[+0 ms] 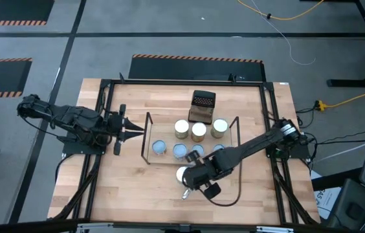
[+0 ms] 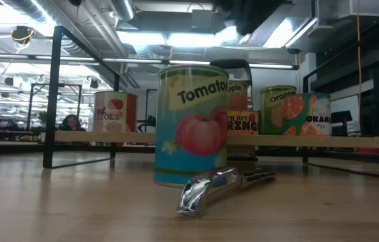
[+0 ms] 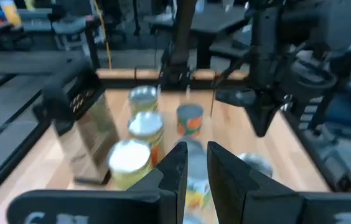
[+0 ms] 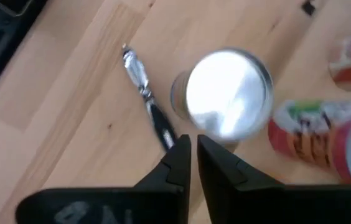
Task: Pick and place cans onto a shelf
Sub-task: Put the canned tomatoes on the shelf
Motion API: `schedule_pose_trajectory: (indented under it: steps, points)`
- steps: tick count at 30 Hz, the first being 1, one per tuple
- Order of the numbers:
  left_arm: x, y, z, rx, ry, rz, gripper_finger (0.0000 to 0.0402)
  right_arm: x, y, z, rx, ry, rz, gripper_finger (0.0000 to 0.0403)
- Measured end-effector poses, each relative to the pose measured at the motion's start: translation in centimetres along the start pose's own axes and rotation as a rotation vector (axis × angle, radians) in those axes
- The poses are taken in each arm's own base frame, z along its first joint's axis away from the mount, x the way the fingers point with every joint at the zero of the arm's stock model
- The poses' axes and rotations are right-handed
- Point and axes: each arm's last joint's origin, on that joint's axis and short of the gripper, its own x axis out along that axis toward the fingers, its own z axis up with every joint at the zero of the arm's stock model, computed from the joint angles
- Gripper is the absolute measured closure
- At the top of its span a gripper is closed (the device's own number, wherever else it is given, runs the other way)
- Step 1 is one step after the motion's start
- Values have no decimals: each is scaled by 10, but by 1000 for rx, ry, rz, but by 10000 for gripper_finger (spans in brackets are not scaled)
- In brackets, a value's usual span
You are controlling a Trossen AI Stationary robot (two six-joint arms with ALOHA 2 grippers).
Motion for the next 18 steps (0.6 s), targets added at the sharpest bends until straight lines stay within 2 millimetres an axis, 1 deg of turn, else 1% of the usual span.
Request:
schedule_pose_trajectory:
  steps: [2,5,7,9,12,15,18]
  points:
    - [4,-2,5,-14,-46,-7,347,-14,2,-4,9,4,-14,369]
    - [13,-6,12,-33,-114,-22,347,-42,5,-10,1,-22,-13,369]
    - [23,-10,14,-29,-138,-26,347,-60,7,-15,-5,-50,-15,369]
    - [36,-17,15,-18,-152,-50,347,-72,8,-23,-8,-72,-17,369]
    - [56,-31,14,-16,-179,-113,347,-82,9,-41,5,-82,-35,369]
    - [77,-48,13,7,-166,-152,347,-87,9,-62,41,-105,-99,369]
    - [97,-68,18,35,-145,-170,347,-91,10,-83,68,-163,-135,369]
